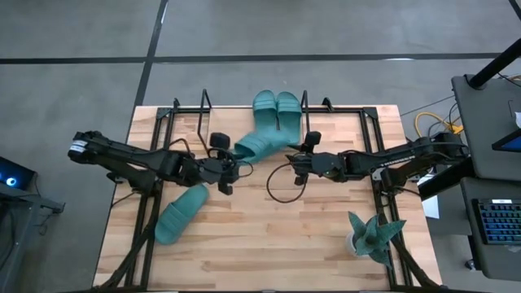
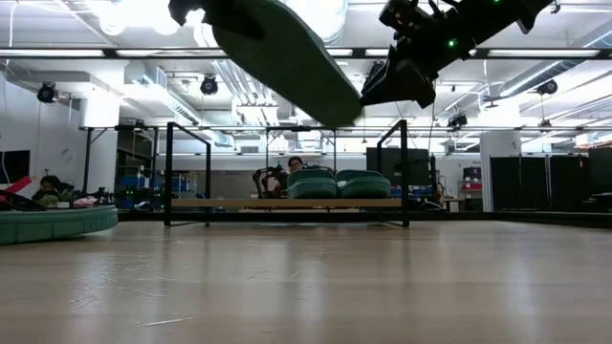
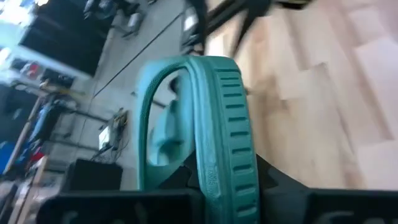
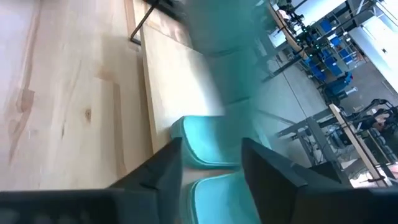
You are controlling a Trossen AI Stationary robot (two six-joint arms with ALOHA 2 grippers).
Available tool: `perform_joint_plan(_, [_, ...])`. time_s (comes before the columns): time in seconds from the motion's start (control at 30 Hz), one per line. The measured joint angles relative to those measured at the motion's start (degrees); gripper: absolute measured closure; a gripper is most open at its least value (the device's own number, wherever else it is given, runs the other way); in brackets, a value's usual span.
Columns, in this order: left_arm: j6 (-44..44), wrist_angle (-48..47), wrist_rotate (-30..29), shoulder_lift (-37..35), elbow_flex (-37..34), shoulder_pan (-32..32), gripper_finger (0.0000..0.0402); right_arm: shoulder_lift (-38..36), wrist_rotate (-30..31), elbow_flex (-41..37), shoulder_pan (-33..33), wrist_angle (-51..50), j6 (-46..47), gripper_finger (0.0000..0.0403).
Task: Pick and place slides into the shelf
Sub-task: Put the blue slide on the shelf
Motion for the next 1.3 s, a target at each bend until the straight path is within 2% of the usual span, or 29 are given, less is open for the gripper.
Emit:
perform_joint_plan(0.1, [-0.06,0.52,-4.38,-1.58,0.0,-0.06,0.0383,0.0,2.74,0.0,0.06,-0.21,-0.2,0.0218])
perform_joint_plan(0.2, [-0.28,0.49,-9.34,-2.78,-0.01,-0.5,0.0383,0.0,12.5,0.0,0.02,-0.07,2.57,0.0205])
perform_joint_plan(0.3, [-3.21,0.58,-10.15,-3.11,-0.02,-0.6,0.0383,-0.31,22.87,0.0,-0.01,-0.04,10.78,0.0206])
perform_joint_plan(0.4, [-4.31,0.6,-10.24,-2.81,-0.07,-0.71,0.0383,-1.51,24.54,0.0,0.01,0.12,18.06,0.0214])
perform_joint_plan(0.5, [-4.31,0.64,-13.2,-1.9,-0.09,-0.78,0.0383,-2.96,19.51,-0.02,0.01,0.56,19.72,0.0222])
perform_joint_plan(0.6, [-4.32,0.54,-16.58,-0.92,-0.21,-0.82,0.0383,-4.05,9.85,-0.09,-0.01,3.25,19.44,0.023])
perform_joint_plan(0.67, [-4.42,0.53,-17.54,-0.48,-0.41,-0.82,0.0383,-4.72,0.24,-0.72,0.01,7.35,19.4,0.0235])
perform_joint_plan(0.77, [-4.94,0.47,-21.42,0.4,-1.22,-0.93,0.0383,-5.05,-17.67,-3.52,0.04,18.82,20.01,0.0243])
perform_joint_plan(0.83, [-5.75,0.49,-24.9,1.13,-1.8,-0.87,0.0383,-4.91,-25.63,-6.65,0.11,27.69,19.93,0.0249])
perform_joint_plan(0.87, [-5.8,0.52,-26.13,1.45,-2.16,-0.82,0.0383,-4.82,-27.06,-8.42,0.16,32.12,19.67,0.0253])
perform_joint_plan(1.13, [-8.32,0.82,-35.06,7.16,-2.89,-0.88,0.0383,-4.99,-27.23,-24.04,0.07,66.03,14.98,0.0278])
perform_joint_plan(1.2, [-8.83,1.04,-37.49,9.05,-2.86,-0.81,0.0383,-5.92,-27.17,-26.51,0.04,69.88,14.49,0.0281])
perform_joint_plan(1.3, [-8.86,1.06,-40.9,11.89,-2.84,-0.49,0.0383,-7.49,-27.09,-28.07,0.01,70.59,14.35,0.0283])
